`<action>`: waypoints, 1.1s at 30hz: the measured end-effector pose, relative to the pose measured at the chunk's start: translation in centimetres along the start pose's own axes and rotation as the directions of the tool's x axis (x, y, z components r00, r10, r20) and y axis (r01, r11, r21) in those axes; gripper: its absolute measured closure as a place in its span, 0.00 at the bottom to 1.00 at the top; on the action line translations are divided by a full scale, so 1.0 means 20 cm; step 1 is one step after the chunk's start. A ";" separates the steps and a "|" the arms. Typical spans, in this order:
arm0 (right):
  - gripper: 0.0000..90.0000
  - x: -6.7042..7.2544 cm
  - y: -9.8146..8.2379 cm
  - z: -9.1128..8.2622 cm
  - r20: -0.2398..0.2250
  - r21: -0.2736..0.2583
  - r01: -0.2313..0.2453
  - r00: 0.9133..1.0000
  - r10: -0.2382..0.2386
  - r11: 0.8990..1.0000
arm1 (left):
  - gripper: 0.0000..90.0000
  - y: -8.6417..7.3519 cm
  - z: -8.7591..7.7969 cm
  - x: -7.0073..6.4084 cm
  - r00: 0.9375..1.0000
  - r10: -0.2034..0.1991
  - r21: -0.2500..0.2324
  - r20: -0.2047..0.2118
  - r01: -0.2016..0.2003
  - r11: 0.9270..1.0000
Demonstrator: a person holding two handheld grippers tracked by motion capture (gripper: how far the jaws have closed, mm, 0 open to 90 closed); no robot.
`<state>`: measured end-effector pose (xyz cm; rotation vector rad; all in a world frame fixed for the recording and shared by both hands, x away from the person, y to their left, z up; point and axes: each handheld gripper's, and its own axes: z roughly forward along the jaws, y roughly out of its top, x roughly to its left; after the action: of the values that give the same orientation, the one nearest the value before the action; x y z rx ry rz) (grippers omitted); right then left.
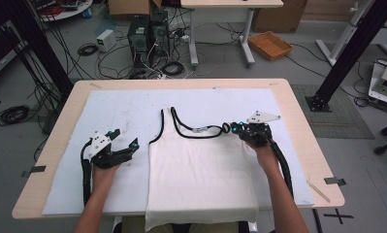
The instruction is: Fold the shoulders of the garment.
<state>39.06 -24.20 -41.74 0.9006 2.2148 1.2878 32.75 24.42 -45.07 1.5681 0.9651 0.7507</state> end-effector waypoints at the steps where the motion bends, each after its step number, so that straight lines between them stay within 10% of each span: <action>1: 0.96 0.02 -0.01 -0.02 -0.007 -0.005 0.013 1.000 -0.013 1.000 | 0.21 0.00 0.00 0.00 1.000 0.000 0.000 0.000 0.000 1.000; 9: 0.95 0.08 -0.07 -0.08 -0.025 0.025 0.068 0.997 -0.068 0.997 | 0.21 0.00 0.00 0.00 1.000 0.004 0.000 0.001 -0.004 1.000; 12: 0.71 0.10 -0.11 -0.12 0.000 0.035 0.025 1.000 -0.025 0.999 | 0.21 0.00 0.00 -0.01 1.000 0.006 -0.001 0.001 -0.006 1.000; 17: 0.69 0.14 -0.12 -0.19 0.020 -0.024 0.006 1.000 -0.005 1.000 | 0.21 0.00 0.00 -0.01 1.000 0.010 0.003 0.000 -0.010 1.000; 22: 0.69 0.22 -0.16 -0.09 -0.068 0.141 0.105 0.993 -0.096 0.984 | 0.21 0.00 0.00 -0.01 1.000 0.010 0.002 -0.003 -0.010 1.000; 25: 0.74 0.23 -0.18 -0.07 -0.079 0.199 0.139 0.989 -0.125 0.970 | 0.21 0.00 0.00 -0.01 1.000 0.014 0.002 -0.002 -0.014 1.000; 27: 0.98 0.23 -0.20 -0.08 -0.114 0.227 0.166 0.983 -0.143 0.960 | 0.21 0.00 0.00 -0.01 1.000 0.014 0.002 -0.003 -0.014 1.000; 33: 1.00 0.21 -0.22 -0.12 -0.166 0.228 0.183 0.975 -0.147 0.956 | 0.21 0.00 0.00 -0.01 1.000 0.019 0.010 -0.018 -0.019 1.000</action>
<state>33.13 -24.25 -44.46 0.7025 2.5459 1.0526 32.68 24.19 -45.04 1.5834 0.9697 0.7760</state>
